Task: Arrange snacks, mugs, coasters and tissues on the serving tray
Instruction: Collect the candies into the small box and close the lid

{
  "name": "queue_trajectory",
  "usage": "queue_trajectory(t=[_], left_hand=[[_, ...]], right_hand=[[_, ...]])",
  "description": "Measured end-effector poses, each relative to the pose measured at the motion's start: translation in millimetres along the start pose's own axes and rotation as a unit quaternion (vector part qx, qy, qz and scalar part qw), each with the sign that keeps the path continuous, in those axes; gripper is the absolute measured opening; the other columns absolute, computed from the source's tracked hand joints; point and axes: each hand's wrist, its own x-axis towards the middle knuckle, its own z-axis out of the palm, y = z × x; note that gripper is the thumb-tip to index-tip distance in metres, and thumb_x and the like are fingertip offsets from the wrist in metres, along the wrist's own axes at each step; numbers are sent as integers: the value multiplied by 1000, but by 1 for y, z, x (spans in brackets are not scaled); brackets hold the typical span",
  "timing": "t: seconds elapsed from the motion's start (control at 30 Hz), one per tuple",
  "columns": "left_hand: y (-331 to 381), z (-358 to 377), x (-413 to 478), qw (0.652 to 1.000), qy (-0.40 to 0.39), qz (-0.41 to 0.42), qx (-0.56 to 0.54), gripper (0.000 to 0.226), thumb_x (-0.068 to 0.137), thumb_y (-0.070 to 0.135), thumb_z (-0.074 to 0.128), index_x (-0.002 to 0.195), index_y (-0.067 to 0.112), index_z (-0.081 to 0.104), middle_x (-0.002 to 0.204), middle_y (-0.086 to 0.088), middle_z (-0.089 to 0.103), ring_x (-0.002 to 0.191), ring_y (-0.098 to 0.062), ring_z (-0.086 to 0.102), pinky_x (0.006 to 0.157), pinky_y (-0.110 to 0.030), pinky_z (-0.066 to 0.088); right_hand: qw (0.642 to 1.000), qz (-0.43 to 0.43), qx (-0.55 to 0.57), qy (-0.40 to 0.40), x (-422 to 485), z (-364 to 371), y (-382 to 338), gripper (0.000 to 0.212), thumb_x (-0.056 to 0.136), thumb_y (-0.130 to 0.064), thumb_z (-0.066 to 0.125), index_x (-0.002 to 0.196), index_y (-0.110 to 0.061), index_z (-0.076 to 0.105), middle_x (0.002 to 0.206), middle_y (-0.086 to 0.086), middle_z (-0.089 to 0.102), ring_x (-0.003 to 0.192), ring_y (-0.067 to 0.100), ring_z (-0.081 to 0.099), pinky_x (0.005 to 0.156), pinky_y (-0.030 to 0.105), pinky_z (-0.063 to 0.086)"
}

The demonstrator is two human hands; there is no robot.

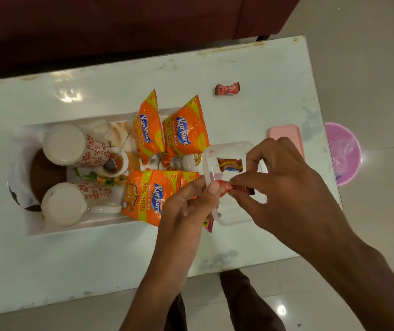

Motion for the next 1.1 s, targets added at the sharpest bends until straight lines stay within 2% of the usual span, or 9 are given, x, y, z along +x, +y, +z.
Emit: queue_trajectory(t=[0.1, 0.2, 0.3, 0.4, 0.47, 0.53, 0.67, 0.9, 1.1], left_hand=[[-1, -2, -3, 1000, -13, 19, 12, 51, 75, 61, 62, 119, 36, 72, 118, 8, 76, 116, -14, 67, 102, -42, 50], [-2, -5, -6, 999, -18, 26, 11, 46, 82, 53, 63, 122, 32, 70, 118, 6, 76, 116, -15, 67, 104, -43, 50], [-2, -9, -11, 999, -20, 24, -6, 39, 85, 45, 61, 120, 33, 72, 115, 5, 77, 115, -16, 68, 101, -41, 51], [-3, -10, -15, 999, -14, 27, -22, 39, 85, 43, 61, 120, 29, 72, 116, 2, 76, 116, -20, 68, 102, -45, 51], [-3, -10, -19, 999, -17, 30, -23, 41, 85, 43, 61, 122, 27, 71, 117, 1, 76, 116, -21, 68, 102, -46, 52], [-2, -11, -22, 999, -22, 33, -25, 44, 84, 43, 64, 124, 26, 70, 120, 2, 75, 117, -19, 67, 102, -46, 52], [1, -17, -27, 999, -27, 38, -20, 56, 77, 52, 67, 125, 24, 69, 124, -1, 73, 118, -21, 67, 101, -52, 52], [6, -34, -28, 998, -3, 37, -60, 54, 74, 50, 68, 121, 26, 71, 119, -1, 76, 115, -22, 69, 104, -55, 48], [5, -45, -24, 997, 7, 46, -66, 45, 77, 47, 68, 118, 29, 73, 120, 1, 75, 117, -22, 68, 105, -55, 48]], right_hand=[[1000, 23, -15, -4, -6, 4, -7, 18, 70, -22, 85, 78, -8, 77, 89, 11, 61, 81, 26, 56, 51, 29, 49], [997, 60, 50, 3, -15, 0, -11, 26, 68, -33, 84, 82, -12, 78, 91, 7, 58, 78, 13, 49, 57, 20, 44], [984, 103, 130, 67, -19, -13, -9, 25, 72, -47, 75, 81, -24, 76, 86, -3, 54, 67, 1, 43, 61, 3, 35], [955, 187, 181, 139, -3, -13, 9, 22, 79, -55, 67, 81, -34, 69, 77, -9, 56, 69, 1, 51, 60, 6, 39], [944, 228, 181, 154, 22, -1, 28, 28, 83, -55, 63, 85, -29, 73, 81, -8, 61, 71, 0, 54, 61, 6, 39], [953, 226, 150, 136, 53, 19, 50, 29, 86, -48, 63, 93, -22, 75, 91, -5, 66, 78, 5, 59, 71, 11, 45], [975, 192, 94, 63, 109, 60, 88, 29, 88, -31, 66, 113, -17, 69, 109, 6, 67, 95, 20, 63, 89, 36, 52], [985, 170, 19, 8, 158, 94, 108, 42, 87, -27, 69, 127, -19, 58, 132, 8, 50, 98, 24, 63, 90, 38, 54], [984, 176, -5, -4, 167, 112, 105, 25, 89, -24, 65, 113, -18, 67, 120, 11, 55, 99, 30, 60, 81, 37, 52]])
